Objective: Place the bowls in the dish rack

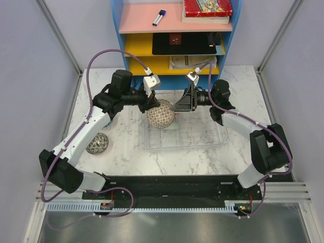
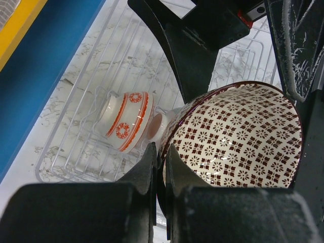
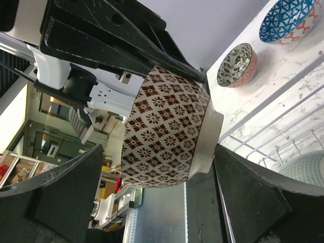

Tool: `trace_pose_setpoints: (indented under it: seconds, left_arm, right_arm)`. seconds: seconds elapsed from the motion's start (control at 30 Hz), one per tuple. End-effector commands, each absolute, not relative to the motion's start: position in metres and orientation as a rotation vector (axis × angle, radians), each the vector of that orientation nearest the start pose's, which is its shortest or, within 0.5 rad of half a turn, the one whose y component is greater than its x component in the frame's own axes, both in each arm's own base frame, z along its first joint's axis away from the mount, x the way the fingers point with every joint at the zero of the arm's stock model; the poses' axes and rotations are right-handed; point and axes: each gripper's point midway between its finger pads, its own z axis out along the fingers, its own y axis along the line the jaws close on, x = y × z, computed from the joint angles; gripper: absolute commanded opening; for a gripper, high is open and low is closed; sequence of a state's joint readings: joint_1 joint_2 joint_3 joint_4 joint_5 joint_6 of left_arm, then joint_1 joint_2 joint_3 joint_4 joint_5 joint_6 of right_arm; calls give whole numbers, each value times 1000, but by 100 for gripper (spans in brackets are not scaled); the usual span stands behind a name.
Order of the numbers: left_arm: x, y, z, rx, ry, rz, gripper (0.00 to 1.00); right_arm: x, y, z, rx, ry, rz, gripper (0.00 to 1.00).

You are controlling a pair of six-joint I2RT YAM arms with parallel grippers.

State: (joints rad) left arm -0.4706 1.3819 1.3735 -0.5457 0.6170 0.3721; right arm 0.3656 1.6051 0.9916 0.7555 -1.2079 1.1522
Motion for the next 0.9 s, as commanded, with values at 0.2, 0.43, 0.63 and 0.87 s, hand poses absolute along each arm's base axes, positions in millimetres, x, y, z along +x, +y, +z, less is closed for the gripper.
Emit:
trace_pose_setpoints:
  seconds: [0.2,0.43,0.63,0.87]
  left_arm:
    - [312,-267,327,1142,1564,-643,2]
    - [305,-273,332,1151,1542,-652,2]
    - [304,-274,329,1158,1546,-648,2]
    - [306,-274,326,1157,1551,-642,2]
  right_arm:
    - [281,300,273,-596,1854,1930,98]
    - [280,304,268,-601,1869,1956,95]
    - [273,302,275,-652,1827,1973,85]
    - [264,301,281,-688,1786,2009,52]
